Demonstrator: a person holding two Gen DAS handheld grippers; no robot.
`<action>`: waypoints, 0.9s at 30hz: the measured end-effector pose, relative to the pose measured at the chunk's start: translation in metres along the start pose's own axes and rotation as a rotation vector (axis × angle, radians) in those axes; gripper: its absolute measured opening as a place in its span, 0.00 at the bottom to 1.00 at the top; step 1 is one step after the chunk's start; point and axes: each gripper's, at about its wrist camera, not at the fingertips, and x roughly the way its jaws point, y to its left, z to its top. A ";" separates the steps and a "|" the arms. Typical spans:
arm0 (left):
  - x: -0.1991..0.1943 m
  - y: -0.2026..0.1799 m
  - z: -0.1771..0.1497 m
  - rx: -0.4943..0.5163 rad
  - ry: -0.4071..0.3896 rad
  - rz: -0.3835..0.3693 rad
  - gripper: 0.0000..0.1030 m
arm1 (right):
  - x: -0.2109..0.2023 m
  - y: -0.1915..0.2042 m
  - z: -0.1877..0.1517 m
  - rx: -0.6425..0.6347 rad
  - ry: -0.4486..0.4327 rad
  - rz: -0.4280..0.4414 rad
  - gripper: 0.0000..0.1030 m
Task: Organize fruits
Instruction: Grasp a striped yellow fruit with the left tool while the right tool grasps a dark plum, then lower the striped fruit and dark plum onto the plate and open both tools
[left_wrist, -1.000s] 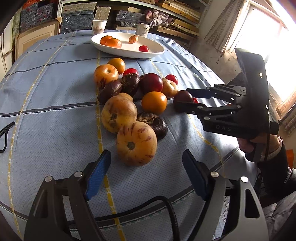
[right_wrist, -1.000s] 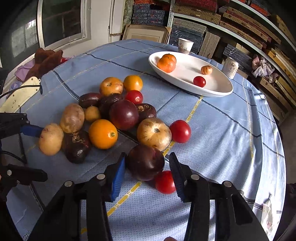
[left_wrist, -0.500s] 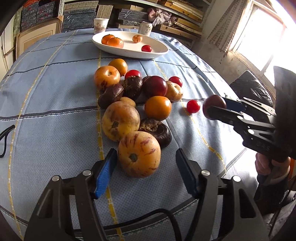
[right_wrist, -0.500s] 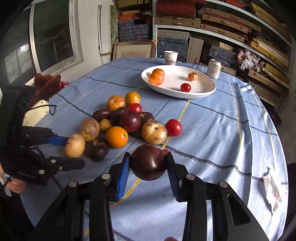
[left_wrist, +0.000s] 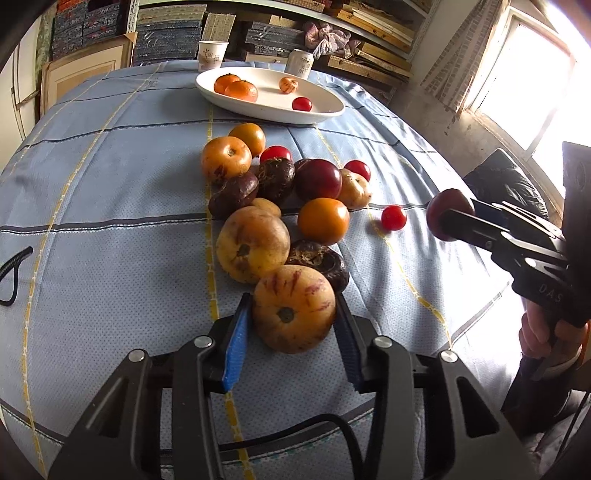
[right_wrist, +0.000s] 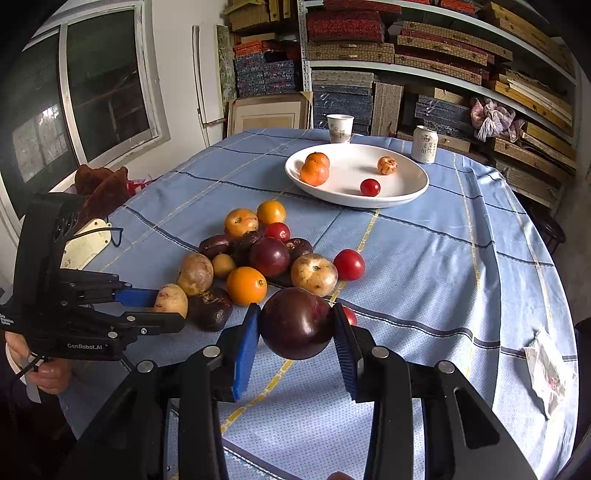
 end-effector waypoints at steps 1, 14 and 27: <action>-0.001 0.000 0.001 -0.001 -0.001 0.001 0.41 | 0.000 -0.001 0.001 0.003 0.002 0.002 0.38; -0.029 0.002 0.077 0.076 -0.110 0.055 0.41 | 0.020 -0.041 0.051 0.098 -0.038 0.036 0.38; 0.071 0.011 0.233 0.115 -0.040 0.044 0.41 | 0.133 -0.125 0.122 0.261 -0.039 0.016 0.39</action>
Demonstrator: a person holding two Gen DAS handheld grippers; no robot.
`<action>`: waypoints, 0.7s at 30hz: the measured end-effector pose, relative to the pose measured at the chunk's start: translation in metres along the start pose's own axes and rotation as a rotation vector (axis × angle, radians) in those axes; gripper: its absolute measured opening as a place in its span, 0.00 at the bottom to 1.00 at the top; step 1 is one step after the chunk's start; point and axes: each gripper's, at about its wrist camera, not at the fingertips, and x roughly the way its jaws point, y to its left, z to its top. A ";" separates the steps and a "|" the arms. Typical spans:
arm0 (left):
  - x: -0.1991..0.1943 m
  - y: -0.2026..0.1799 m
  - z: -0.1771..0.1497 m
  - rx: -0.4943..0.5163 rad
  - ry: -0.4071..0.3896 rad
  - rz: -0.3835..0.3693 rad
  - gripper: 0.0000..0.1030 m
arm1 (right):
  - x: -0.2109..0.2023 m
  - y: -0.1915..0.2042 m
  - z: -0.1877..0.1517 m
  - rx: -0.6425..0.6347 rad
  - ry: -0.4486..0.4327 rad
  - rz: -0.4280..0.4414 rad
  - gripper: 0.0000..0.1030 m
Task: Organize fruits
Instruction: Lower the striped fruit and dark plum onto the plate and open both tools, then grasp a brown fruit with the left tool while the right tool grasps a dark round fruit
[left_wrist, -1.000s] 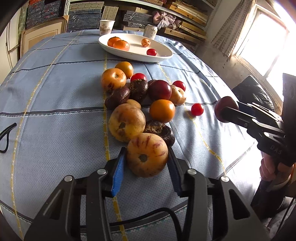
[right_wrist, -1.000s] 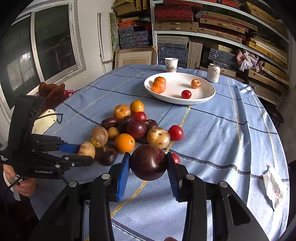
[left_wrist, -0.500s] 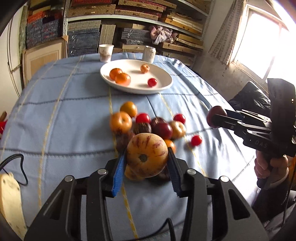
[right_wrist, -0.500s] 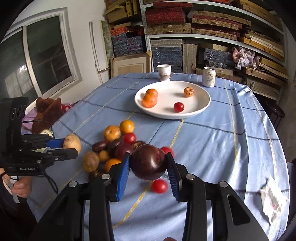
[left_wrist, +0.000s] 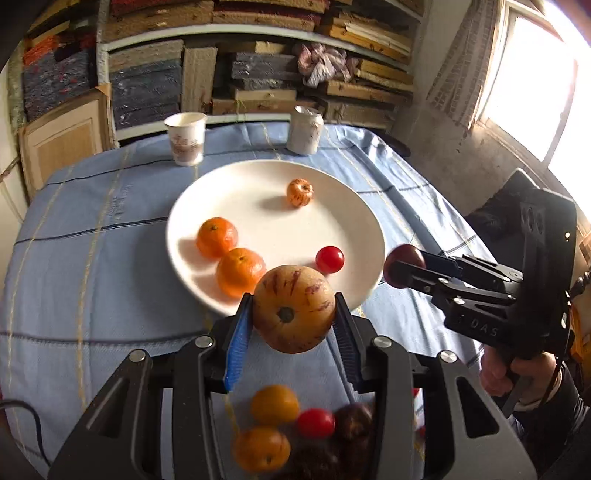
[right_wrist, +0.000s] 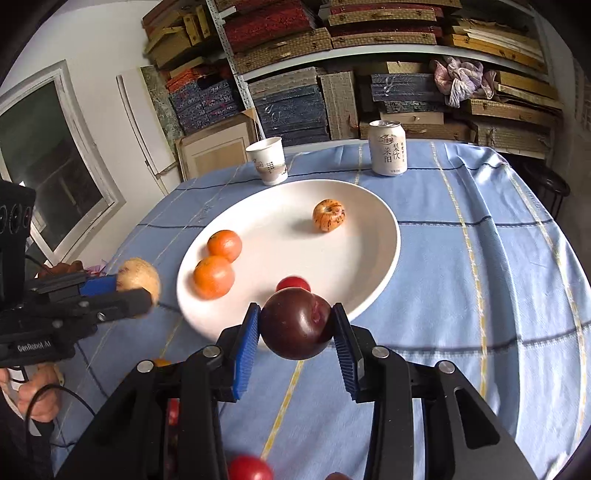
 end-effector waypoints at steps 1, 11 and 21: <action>0.008 -0.002 0.004 0.004 0.009 0.004 0.41 | 0.007 -0.002 0.003 -0.002 0.003 0.002 0.39; 0.063 -0.003 0.023 0.057 0.083 0.084 0.44 | 0.044 -0.007 0.017 -0.038 0.030 -0.017 0.48; -0.035 -0.008 0.008 0.042 -0.084 0.117 0.89 | -0.038 0.027 0.006 -0.144 -0.080 -0.033 0.64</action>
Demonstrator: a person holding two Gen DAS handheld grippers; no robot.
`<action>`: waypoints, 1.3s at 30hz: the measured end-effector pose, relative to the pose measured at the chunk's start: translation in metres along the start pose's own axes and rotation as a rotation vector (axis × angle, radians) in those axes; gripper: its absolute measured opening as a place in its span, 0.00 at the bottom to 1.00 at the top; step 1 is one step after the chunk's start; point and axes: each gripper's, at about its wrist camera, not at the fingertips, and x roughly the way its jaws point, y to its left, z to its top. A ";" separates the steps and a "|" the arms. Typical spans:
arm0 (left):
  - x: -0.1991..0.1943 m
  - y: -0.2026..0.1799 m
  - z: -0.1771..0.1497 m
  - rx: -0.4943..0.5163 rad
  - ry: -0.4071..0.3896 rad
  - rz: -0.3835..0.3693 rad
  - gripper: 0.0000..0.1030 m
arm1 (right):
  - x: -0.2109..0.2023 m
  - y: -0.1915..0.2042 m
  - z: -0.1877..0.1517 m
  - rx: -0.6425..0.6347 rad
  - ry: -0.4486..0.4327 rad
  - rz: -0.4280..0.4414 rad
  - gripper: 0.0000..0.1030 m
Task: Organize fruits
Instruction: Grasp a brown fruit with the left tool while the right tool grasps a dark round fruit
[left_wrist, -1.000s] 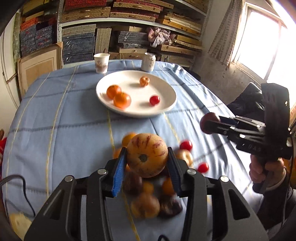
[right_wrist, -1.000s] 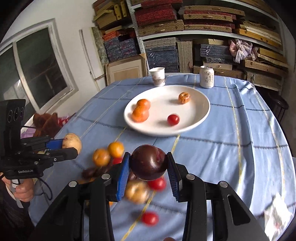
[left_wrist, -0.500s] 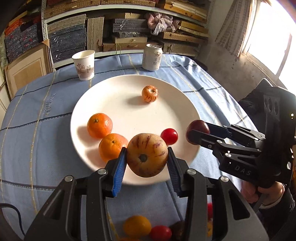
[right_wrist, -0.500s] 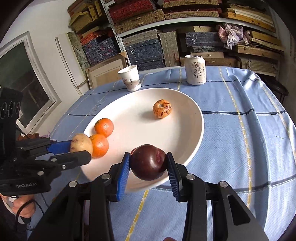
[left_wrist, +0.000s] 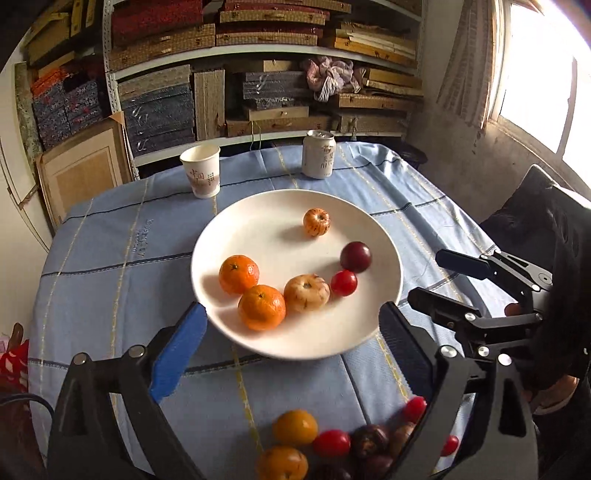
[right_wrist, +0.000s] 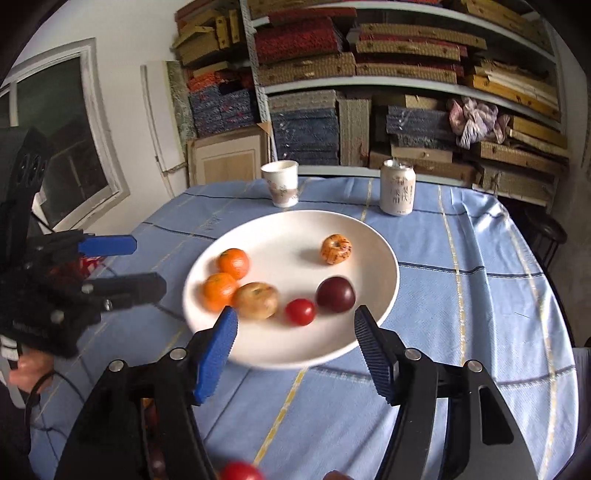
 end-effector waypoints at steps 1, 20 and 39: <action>-0.014 -0.001 -0.005 -0.003 -0.011 -0.003 0.89 | -0.018 0.008 -0.005 -0.013 -0.015 0.012 0.64; -0.148 -0.030 -0.201 -0.048 -0.057 -0.014 0.91 | -0.126 0.105 -0.154 -0.071 0.085 0.146 0.64; -0.160 0.000 -0.245 -0.082 -0.076 0.021 0.91 | -0.050 0.158 -0.143 -0.162 0.281 0.082 0.64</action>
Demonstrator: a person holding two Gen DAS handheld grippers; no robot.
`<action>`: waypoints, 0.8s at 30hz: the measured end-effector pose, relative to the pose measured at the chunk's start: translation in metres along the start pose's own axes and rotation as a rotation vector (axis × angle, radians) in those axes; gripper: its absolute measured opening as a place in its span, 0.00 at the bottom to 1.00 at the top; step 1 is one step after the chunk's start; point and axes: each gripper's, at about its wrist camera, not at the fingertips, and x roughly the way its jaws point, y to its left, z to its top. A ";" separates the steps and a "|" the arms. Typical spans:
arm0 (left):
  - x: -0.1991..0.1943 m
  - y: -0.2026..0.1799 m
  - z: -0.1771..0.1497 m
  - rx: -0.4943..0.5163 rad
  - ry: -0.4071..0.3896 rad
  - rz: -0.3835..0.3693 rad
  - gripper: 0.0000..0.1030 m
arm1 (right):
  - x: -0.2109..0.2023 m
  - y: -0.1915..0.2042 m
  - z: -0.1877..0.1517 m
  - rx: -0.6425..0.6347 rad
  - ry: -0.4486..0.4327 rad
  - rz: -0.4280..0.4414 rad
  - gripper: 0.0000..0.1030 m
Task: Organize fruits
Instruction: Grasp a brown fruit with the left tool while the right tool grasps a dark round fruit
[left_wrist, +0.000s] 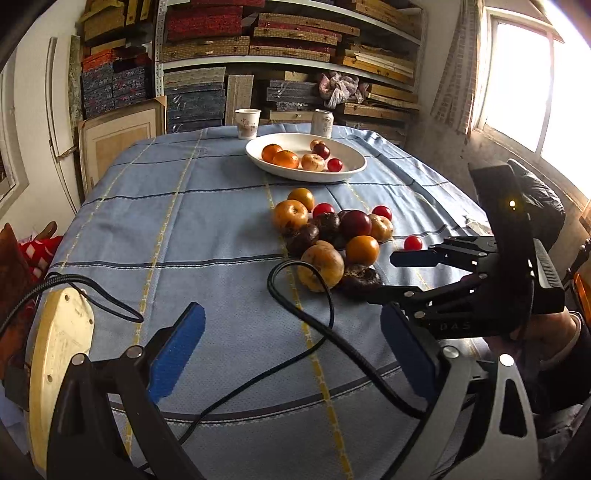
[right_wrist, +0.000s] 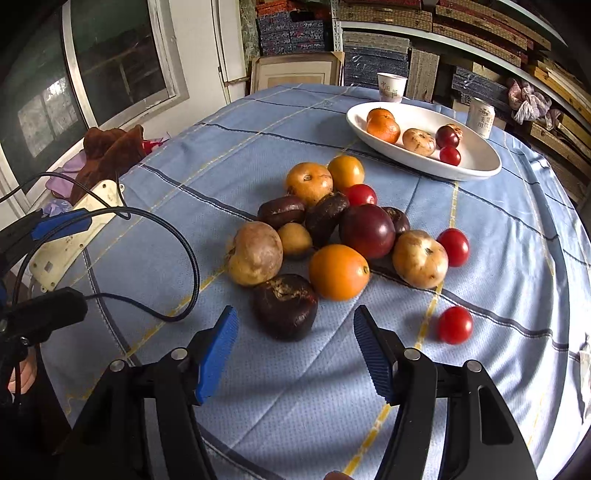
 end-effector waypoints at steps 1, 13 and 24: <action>-0.001 0.002 -0.001 -0.005 -0.001 0.001 0.91 | 0.003 0.001 0.002 -0.003 0.010 -0.003 0.64; -0.010 0.010 0.004 -0.007 -0.024 0.008 0.91 | 0.024 0.002 0.009 0.001 0.091 0.018 0.52; -0.002 0.018 0.025 -0.041 -0.014 -0.022 0.91 | -0.013 -0.013 -0.012 0.055 0.020 0.035 0.42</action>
